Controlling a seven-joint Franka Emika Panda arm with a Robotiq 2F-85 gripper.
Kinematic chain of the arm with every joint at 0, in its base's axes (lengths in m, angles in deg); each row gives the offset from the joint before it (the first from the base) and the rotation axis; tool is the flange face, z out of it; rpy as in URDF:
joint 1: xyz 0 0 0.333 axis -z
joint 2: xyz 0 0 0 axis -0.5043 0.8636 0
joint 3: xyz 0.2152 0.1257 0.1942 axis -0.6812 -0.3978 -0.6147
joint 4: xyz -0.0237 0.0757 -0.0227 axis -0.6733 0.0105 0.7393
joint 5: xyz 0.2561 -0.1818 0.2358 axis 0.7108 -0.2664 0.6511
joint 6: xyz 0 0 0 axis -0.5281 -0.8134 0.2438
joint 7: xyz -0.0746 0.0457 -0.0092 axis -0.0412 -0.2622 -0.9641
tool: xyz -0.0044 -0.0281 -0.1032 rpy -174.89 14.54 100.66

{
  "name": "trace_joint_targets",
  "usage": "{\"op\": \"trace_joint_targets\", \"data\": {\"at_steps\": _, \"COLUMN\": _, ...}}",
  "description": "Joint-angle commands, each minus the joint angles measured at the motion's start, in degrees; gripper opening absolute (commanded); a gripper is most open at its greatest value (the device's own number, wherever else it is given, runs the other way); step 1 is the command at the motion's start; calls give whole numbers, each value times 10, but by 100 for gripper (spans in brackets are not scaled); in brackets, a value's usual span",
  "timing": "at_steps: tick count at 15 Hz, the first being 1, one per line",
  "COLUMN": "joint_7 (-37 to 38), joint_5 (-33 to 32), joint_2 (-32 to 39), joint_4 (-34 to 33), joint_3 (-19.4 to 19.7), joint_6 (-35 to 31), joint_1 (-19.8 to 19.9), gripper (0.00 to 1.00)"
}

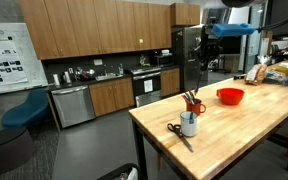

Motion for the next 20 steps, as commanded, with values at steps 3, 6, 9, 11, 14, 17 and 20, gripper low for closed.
{"op": "trace_joint_targets", "data": {"at_steps": 3, "joint_7": -71, "joint_5": -38, "joint_2": 19, "joint_4": -71, "joint_3": 51, "joint_6": 61, "joint_1": 42, "gripper": 2}}
{"op": "trace_joint_targets", "data": {"at_steps": 6, "joint_7": -106, "joint_5": -56, "joint_2": 36, "joint_4": -94, "joint_3": 82, "joint_6": 69, "joint_1": 61, "gripper": 2}}
{"op": "trace_joint_targets", "data": {"at_steps": 9, "joint_7": -137, "joint_5": -69, "joint_2": 57, "joint_4": -114, "joint_3": 112, "joint_6": 66, "joint_1": 75, "gripper": 2}}
{"op": "trace_joint_targets", "data": {"at_steps": 11, "joint_7": -150, "joint_5": -80, "joint_2": 73, "joint_4": -126, "joint_3": 127, "joint_6": 61, "joint_1": 86, "gripper": 2}}
{"op": "trace_joint_targets", "data": {"at_steps": 14, "joint_7": -173, "joint_5": -90, "joint_2": 100, "joint_4": -149, "joint_3": 152, "joint_6": 65, "joint_1": 97, "gripper": 2}}
{"op": "trace_joint_targets", "data": {"at_steps": 17, "joint_7": -195, "joint_5": -94, "joint_2": 124, "joint_4": -170, "joint_3": 174, "joint_6": 64, "joint_1": 105, "gripper": 2}}
{"op": "trace_joint_targets", "data": {"at_steps": 20, "joint_7": -213, "joint_5": -97, "joint_2": 141, "joint_4": -186, "joint_3": 191, "joint_6": 64, "joint_1": 114, "gripper": 2}}
